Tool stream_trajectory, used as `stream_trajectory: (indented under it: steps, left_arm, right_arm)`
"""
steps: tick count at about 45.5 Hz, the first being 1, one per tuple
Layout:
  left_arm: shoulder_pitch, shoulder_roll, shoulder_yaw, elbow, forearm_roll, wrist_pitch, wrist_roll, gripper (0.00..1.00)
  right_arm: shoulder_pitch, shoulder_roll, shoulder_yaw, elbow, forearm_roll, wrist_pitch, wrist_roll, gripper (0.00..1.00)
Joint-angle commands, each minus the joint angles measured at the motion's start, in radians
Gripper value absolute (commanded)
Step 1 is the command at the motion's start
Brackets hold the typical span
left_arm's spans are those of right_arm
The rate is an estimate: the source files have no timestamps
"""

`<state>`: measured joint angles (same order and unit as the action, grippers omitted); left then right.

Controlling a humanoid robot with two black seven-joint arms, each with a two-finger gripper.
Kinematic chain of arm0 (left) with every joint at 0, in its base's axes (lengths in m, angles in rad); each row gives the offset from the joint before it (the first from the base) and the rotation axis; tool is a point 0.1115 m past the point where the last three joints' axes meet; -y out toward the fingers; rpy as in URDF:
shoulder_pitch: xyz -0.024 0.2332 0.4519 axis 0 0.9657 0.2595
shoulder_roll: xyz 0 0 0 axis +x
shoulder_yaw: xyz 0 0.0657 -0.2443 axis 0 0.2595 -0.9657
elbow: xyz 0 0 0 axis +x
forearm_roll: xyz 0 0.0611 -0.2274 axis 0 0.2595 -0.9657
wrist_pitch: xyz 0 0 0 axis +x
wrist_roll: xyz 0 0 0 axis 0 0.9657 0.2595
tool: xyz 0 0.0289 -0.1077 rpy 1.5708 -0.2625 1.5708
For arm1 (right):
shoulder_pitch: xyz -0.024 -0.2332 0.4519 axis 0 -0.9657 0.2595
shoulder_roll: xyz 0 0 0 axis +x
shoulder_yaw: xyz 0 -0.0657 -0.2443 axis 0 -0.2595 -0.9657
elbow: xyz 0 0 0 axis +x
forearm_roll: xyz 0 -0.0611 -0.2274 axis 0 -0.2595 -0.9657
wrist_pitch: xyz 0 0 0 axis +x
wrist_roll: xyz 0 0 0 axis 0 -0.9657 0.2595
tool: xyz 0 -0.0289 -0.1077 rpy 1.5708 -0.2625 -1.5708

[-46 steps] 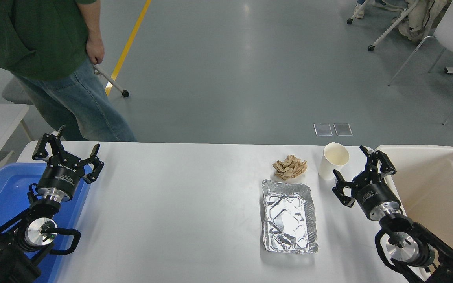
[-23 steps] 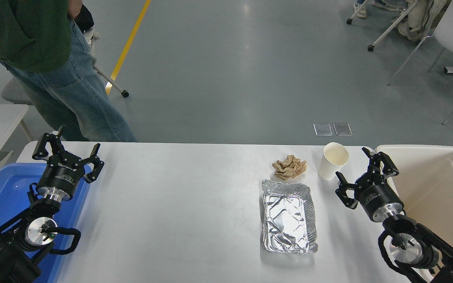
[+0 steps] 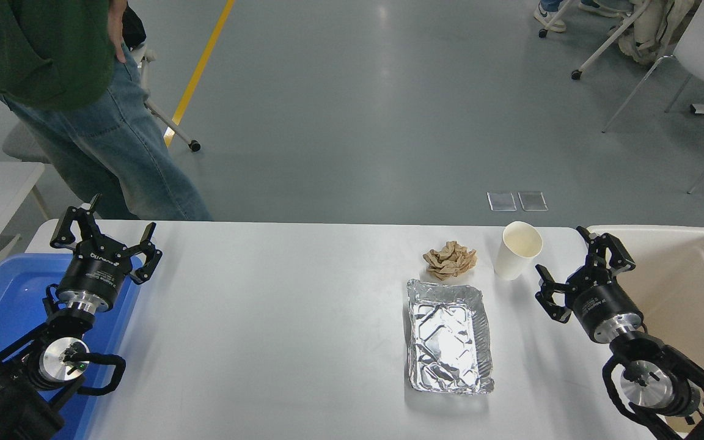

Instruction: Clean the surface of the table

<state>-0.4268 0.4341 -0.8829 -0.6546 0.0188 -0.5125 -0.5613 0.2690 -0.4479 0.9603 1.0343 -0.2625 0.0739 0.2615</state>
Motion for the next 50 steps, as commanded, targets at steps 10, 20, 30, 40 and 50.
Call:
stream_trajectory:
  steps: [10,20,30,40,50]
  left_arm:
    - [-0.001,0.000,0.001,0.000,0.000,0.000,0.000,0.99]
    - [-0.001,0.000,-0.001,0.000,0.000,0.000,0.000,0.99]
    - [-0.001,0.000,-0.001,0.000,0.000,0.000,0.000,0.99]
    - [0.000,0.000,-0.001,0.000,0.000,0.000,0.000,0.99]
    - [0.000,0.000,-0.001,0.000,0.000,0.000,0.000,0.99]
  right_arm:
    - [0.009,-0.176,-0.109,0.161,-0.018,0.009,-0.074,1.00]
    - [0.048,-0.359,-0.225,0.342,-0.020,0.021,-0.077,1.00]
    - [0.216,-0.463,-0.433,0.359,-0.213,0.024,-0.071,1.00]
    - [0.268,-0.514,-0.427,0.354,-0.412,0.018,-0.071,1.00]
    - [0.311,-0.514,-0.428,0.349,-0.477,0.010,-0.073,1.00]
